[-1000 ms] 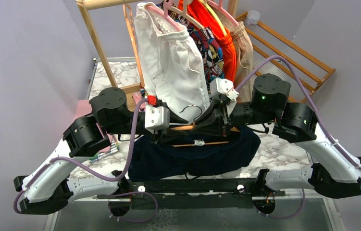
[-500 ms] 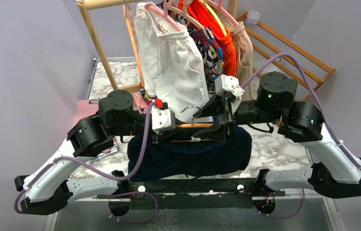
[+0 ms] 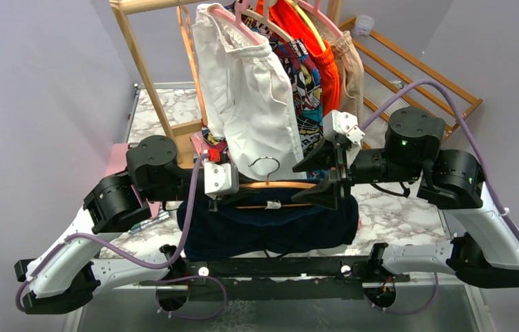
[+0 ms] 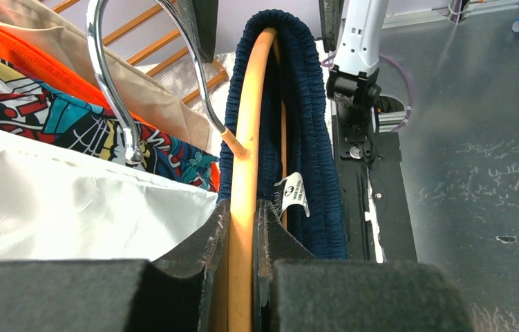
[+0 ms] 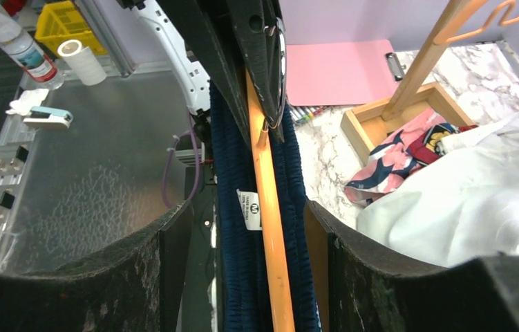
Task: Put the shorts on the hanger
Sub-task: Hang the shorts on the hanger.
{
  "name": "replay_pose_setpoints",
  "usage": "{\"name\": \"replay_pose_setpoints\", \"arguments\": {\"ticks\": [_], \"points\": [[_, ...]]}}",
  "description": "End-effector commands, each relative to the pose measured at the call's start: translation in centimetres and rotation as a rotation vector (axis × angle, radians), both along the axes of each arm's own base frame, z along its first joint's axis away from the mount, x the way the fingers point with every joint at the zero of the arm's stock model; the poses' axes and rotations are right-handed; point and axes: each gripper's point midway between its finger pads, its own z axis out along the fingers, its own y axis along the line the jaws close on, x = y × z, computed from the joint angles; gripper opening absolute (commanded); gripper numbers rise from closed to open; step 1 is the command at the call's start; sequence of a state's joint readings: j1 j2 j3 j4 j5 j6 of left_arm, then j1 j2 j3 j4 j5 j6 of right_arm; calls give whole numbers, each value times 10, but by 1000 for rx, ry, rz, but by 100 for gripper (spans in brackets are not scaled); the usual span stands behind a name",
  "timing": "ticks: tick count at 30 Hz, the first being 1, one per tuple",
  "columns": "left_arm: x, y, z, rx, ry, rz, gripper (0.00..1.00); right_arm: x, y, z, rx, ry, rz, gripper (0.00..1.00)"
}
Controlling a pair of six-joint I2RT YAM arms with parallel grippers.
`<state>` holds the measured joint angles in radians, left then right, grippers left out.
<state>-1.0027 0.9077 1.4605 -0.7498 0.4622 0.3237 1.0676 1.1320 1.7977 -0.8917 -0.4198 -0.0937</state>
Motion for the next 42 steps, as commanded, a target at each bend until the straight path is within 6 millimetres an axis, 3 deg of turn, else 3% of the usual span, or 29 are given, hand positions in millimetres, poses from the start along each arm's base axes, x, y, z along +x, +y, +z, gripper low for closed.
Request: {"name": "replay_pose_setpoints", "arguments": {"ticks": [1,12,21,25,26,28,34,35,37,38,41,42], "points": [[-9,0,34,-101,-60,-49,0,-13,7,-9,-29,49,82,62],[-15,-5,42,-117,-54,-98,0,-9,34,-18,-36,80,134,54],[-18,-1,51,-142,-76,-99,0,-8,36,-28,-57,101,131,45],[-18,-2,53,-150,-81,-100,0,-10,39,-28,-44,118,143,32],[-18,-3,53,-153,-77,-100,0,-11,43,-25,-8,121,153,18],[-17,-3,53,-155,-77,-98,0,-10,44,-23,5,116,146,3],[-15,2,55,-163,-82,-67,0,-6,41,-9,61,86,111,1],[-13,3,55,-165,-83,-52,11,-4,40,-6,70,78,98,1],[-8,8,59,-176,-91,-12,49,2,37,0,80,64,57,1],[-5,13,62,-187,-94,22,63,6,36,2,75,59,31,1],[12,35,75,-230,-126,179,95,21,25,13,68,35,-75,1],[18,45,81,-257,-137,245,98,27,20,16,68,25,-121,1]]}}
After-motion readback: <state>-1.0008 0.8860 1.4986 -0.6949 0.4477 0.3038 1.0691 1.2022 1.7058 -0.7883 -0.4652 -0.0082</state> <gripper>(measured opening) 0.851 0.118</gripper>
